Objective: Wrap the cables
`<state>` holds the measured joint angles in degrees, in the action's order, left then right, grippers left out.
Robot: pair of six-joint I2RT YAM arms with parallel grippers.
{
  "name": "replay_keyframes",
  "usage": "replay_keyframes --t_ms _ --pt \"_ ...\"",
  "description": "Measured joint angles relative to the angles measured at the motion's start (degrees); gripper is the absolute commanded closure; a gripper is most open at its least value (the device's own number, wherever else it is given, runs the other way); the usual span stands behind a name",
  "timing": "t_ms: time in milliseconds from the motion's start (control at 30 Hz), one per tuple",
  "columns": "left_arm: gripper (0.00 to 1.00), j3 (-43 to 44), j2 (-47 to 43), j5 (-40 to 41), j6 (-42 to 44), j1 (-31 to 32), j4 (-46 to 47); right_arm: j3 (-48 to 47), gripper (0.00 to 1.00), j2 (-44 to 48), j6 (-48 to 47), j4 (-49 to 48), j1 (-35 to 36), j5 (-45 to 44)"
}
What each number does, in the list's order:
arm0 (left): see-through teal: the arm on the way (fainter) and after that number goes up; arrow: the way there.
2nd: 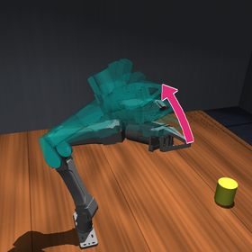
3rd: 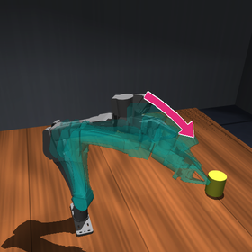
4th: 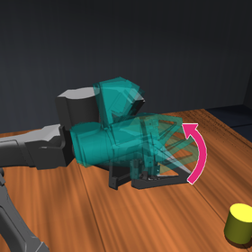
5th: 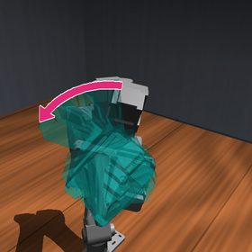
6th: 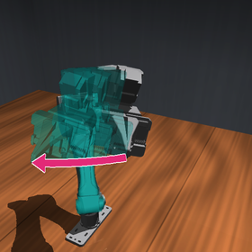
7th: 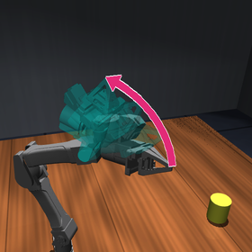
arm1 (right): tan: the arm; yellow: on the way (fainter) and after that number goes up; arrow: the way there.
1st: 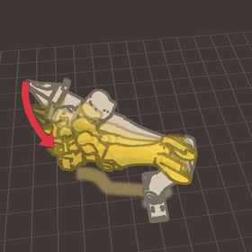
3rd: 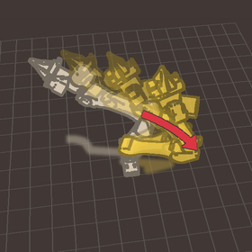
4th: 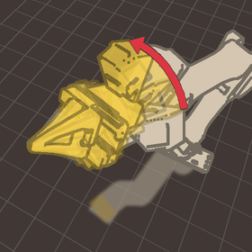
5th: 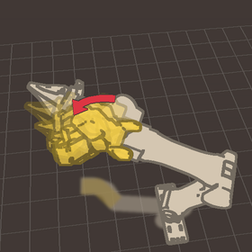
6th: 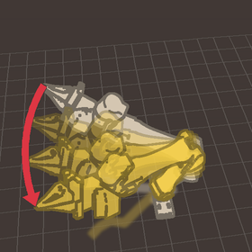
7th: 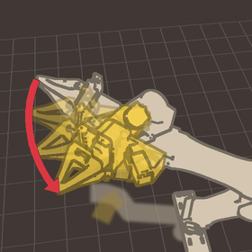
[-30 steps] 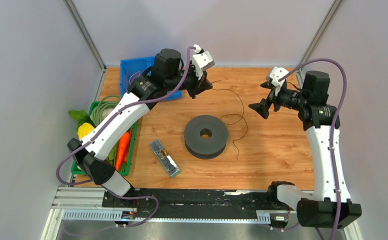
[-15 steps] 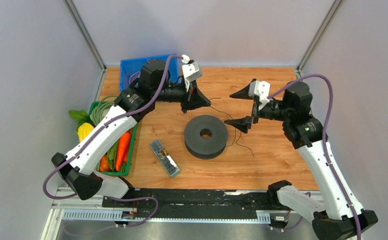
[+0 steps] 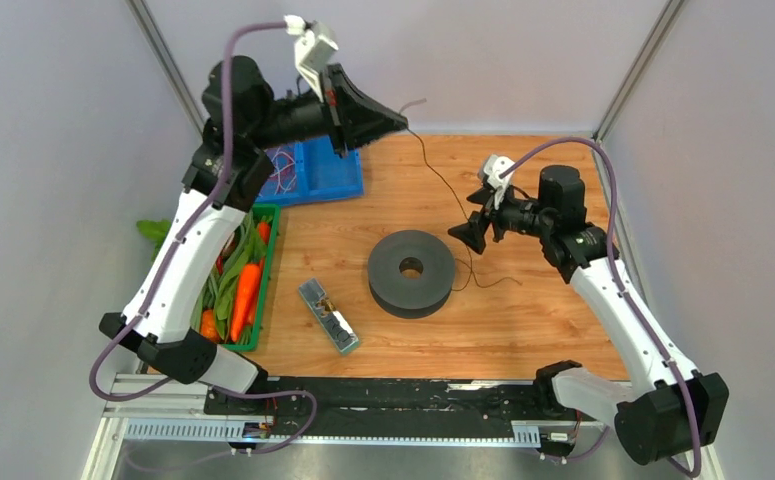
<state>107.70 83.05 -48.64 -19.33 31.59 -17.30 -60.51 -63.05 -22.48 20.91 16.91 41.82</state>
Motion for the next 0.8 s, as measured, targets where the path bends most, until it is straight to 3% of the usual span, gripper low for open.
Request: replay_keyframes --t_ms 167,400,500,600,733,800 --pt "1.0 7.61 1.79 -0.81 -2.47 -3.67 2.47 5.01 0.01 -0.24 -1.14 1.2 -3.56 -0.15" --pt "1.0 6.03 3.61 -2.54 -1.42 -4.5 1.99 3.48 0.02 -4.96 -18.08 20.87 -10.64 1.38" --pt "1.0 2.86 3.72 -3.93 -0.66 -4.63 1.7 1.46 0.11 -9.03 -25.97 27.36 -14.75 1.07" --pt "1.0 0.44 3.72 -5.07 0.2 -4.63 1.51 -3.54 0.29 -16.33 -28.15 30.67 -16.13 -0.26" --pt "1.0 -1.66 3.67 -5.22 1.22 -4.63 1.7 -15.45 0.33 -29.9 -21.35 33.68 -16.15 -1.33" --pt "1.0 -2.4 3.56 -5.01 1.86 -4.63 1.7 -16.72 0.34 -33.14 -16.28 32.85 -16.15 -1.57"
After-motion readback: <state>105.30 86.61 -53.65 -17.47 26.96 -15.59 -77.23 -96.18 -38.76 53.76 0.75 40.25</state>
